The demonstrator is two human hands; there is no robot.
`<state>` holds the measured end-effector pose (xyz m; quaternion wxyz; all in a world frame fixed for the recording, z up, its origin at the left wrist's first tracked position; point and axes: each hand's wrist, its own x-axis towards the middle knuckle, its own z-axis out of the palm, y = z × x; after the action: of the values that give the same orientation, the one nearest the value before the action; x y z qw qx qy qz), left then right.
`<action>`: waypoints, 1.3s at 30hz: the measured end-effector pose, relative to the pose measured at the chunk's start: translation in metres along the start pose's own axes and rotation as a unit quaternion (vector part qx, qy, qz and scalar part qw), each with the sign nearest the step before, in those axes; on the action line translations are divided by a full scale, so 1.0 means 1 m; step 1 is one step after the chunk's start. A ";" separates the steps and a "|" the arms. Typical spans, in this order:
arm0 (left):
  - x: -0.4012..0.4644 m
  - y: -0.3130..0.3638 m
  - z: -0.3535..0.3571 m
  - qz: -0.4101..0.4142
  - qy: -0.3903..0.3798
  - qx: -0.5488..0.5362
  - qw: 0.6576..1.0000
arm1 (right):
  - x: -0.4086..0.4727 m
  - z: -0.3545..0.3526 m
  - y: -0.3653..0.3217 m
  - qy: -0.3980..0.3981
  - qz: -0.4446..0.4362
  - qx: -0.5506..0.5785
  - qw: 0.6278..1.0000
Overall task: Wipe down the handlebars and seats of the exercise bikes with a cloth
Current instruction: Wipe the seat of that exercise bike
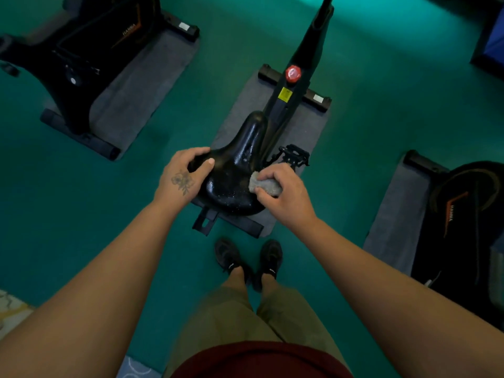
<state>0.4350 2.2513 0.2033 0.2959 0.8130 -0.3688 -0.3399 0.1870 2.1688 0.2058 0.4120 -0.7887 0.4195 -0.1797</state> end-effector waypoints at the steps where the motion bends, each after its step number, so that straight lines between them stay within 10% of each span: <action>1: 0.001 0.000 0.000 -0.002 -0.002 -0.003 1.000 | -0.006 -0.001 0.001 -0.011 -0.014 -0.009 1.000; 39: -0.004 -0.016 -0.014 0.045 -0.043 -0.101 0.993 | 0.060 0.008 -0.028 -0.013 -0.046 -0.122 0.991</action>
<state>0.4505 2.2664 0.2008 0.3754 0.7461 -0.3809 -0.3966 0.2419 2.1328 0.2198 0.3092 -0.8538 0.3965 -0.1351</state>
